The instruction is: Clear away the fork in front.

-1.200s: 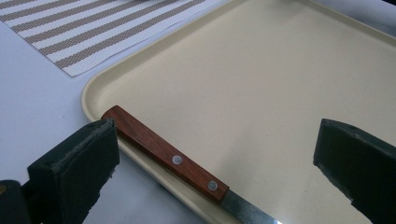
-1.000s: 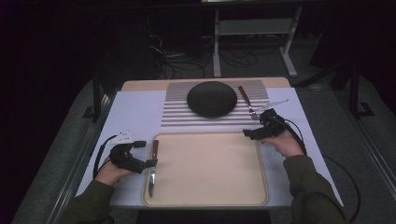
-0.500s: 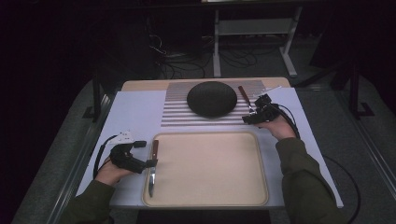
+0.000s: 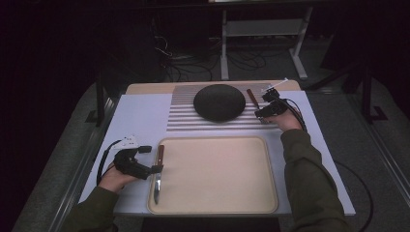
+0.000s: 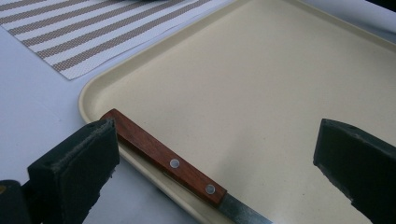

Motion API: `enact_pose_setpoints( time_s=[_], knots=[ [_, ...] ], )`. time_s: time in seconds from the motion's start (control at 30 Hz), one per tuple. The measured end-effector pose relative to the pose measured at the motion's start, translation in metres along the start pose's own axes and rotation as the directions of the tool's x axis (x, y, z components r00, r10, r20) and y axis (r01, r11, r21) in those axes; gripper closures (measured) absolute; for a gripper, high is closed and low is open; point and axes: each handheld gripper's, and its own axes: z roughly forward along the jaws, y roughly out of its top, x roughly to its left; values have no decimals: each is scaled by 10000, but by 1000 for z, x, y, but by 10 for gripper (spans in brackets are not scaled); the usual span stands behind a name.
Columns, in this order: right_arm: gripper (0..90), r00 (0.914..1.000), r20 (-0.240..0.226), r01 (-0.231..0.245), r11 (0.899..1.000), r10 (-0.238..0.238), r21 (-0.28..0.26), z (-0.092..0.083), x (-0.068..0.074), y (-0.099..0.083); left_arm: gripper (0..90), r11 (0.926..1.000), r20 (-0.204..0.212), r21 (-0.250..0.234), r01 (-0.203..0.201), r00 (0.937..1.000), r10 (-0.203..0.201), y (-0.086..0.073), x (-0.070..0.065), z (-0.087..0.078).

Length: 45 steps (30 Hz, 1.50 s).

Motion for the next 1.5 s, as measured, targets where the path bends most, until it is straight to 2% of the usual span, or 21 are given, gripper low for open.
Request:
enact_pose_setpoints(
  time_s=[0.3, 0.6, 0.8, 0.97, 1.27, 1.5],
  knots=[
    [607, 9996, 31, -294, 9977, 292, 616, 17, -11, 15, 4, 10000, -1, -16, 32, 10000, -32, 0, 0, 0],
    [625, 9992, 230, -345, 9960, 327, 823, 30, -16, 28, 4, 10000, 28, -54, 51, 10000, -51, 0, 0, -1],
    [651, 9981, 420, -486, 9940, 447, 981, 40, -20, 28, 4, 10000, 37, -47, 60, 10000, -60, -1, 1, 0],
    [674, 9980, 402, -523, 9934, 484, 1020, 45, -23, 28, 8, 10000, 64, -32, 35, 10000, -35, -1, 0, -1],
    [717, 9969, 701, -449, 9918, 367, 1196, 50, -19, 34, 20, 10000, 91, -71, 12, 10000, -12, -1, 0, -1],
    [735, 9963, 640, -645, 9897, 567, 1277, 52, -20, 33, 20, 10000, 77, -89, -3, 10000, 4, -1, 0, -2]
  ],
)
